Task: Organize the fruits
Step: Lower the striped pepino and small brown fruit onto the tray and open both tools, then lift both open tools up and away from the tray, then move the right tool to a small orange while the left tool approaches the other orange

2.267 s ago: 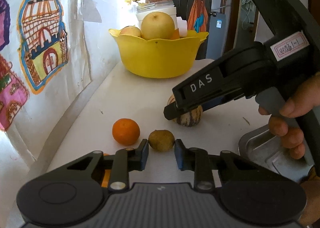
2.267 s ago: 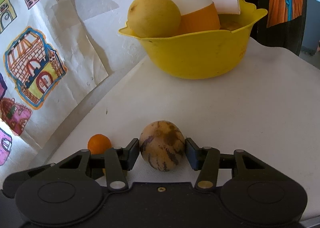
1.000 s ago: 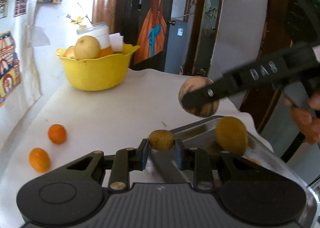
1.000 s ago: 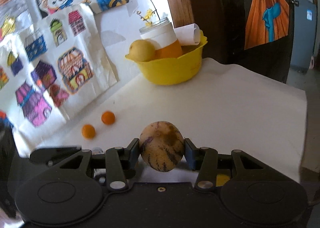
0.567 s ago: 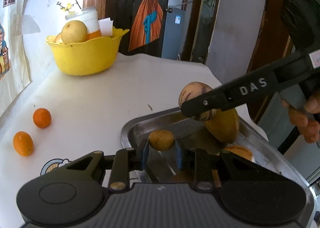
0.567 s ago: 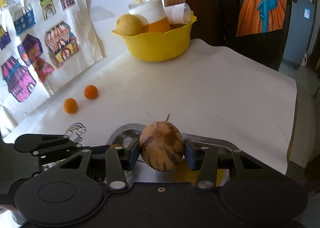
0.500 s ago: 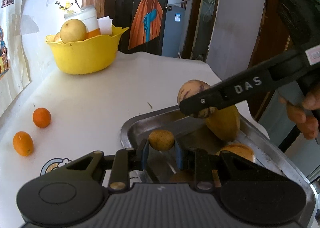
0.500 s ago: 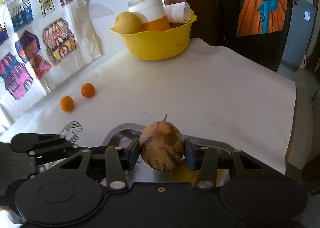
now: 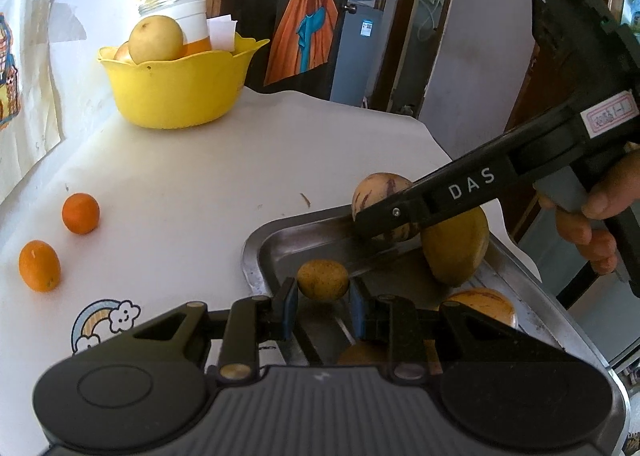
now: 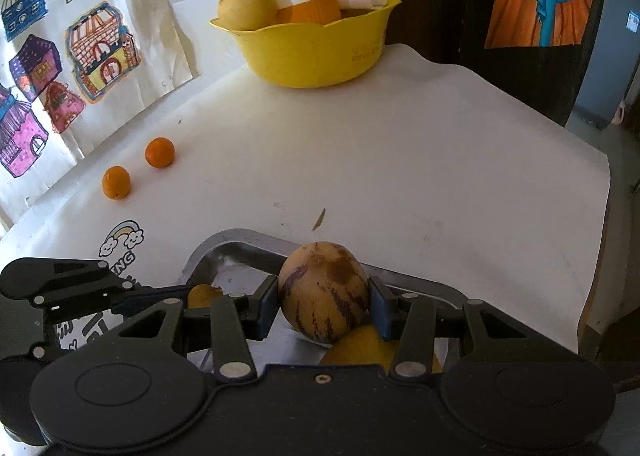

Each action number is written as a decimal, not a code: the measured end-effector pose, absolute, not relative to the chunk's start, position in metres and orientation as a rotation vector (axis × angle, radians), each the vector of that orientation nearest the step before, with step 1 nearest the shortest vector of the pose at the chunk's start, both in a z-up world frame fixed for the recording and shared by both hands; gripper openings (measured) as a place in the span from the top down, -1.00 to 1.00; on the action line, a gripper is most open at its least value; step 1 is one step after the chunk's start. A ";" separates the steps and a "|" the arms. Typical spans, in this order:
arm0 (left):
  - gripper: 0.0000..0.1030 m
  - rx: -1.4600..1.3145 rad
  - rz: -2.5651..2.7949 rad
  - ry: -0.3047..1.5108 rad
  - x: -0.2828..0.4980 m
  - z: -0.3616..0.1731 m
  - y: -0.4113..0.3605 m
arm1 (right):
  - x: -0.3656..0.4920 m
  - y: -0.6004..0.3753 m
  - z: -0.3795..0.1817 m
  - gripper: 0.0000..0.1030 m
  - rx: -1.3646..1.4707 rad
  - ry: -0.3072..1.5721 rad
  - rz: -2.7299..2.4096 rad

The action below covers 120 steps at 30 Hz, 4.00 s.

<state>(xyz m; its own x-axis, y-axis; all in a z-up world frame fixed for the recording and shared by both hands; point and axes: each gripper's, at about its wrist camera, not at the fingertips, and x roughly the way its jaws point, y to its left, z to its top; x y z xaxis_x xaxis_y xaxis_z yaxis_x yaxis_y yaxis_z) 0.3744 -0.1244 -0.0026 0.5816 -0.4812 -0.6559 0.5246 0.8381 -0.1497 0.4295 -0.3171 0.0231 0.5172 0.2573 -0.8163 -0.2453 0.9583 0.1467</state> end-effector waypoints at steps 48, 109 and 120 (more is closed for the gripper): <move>-0.99 -0.198 -0.389 0.634 0.220 0.043 -0.045 | 0.223 -0.319 0.075 -0.93 0.022 0.736 0.322; -0.99 0.002 -0.140 0.704 0.239 0.050 0.037 | 0.310 -0.219 0.141 -0.99 0.048 0.919 0.472; -0.99 0.110 -0.233 0.611 0.305 0.035 0.030 | 0.427 -0.176 0.109 -0.99 0.105 0.993 0.445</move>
<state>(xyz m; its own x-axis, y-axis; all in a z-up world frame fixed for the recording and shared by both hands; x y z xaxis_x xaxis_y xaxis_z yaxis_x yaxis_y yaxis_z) 0.3050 0.0304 0.0349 0.7942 -0.1841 -0.5792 0.2487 0.9680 0.0334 0.4274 -0.1761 0.1085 0.4648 0.4087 -0.7855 -0.3144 0.9055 0.2850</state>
